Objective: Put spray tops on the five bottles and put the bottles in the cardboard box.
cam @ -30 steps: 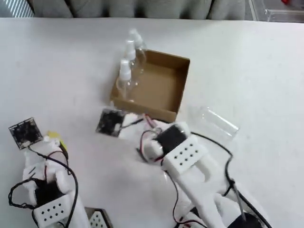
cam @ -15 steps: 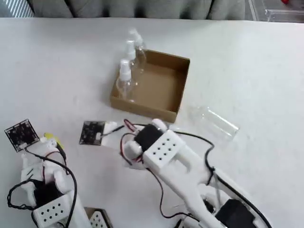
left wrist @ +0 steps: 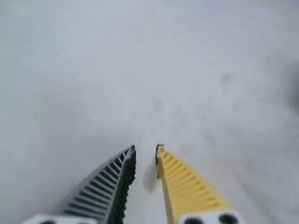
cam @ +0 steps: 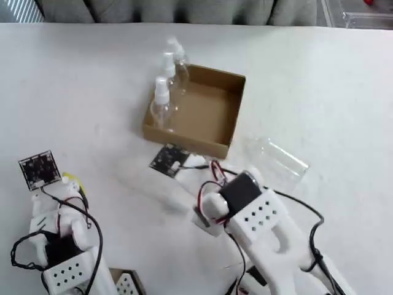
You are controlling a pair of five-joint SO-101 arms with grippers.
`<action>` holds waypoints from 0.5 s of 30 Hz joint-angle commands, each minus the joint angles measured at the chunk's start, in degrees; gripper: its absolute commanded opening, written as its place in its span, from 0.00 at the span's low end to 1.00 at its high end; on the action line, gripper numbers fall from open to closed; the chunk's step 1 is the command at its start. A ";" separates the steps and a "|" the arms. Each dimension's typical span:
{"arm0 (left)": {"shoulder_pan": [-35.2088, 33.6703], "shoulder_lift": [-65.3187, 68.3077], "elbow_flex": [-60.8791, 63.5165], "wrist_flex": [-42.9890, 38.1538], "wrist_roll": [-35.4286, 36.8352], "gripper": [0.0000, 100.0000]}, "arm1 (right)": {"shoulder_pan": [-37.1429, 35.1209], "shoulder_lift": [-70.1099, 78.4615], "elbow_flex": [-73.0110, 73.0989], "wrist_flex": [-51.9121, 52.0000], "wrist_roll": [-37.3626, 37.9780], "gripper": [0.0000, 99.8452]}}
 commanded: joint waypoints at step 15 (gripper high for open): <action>1.80 -1.10 -2.37 0.00 -0.62 0.08 | -0.92 15.34 6.33 -9.89 -16.09 0.34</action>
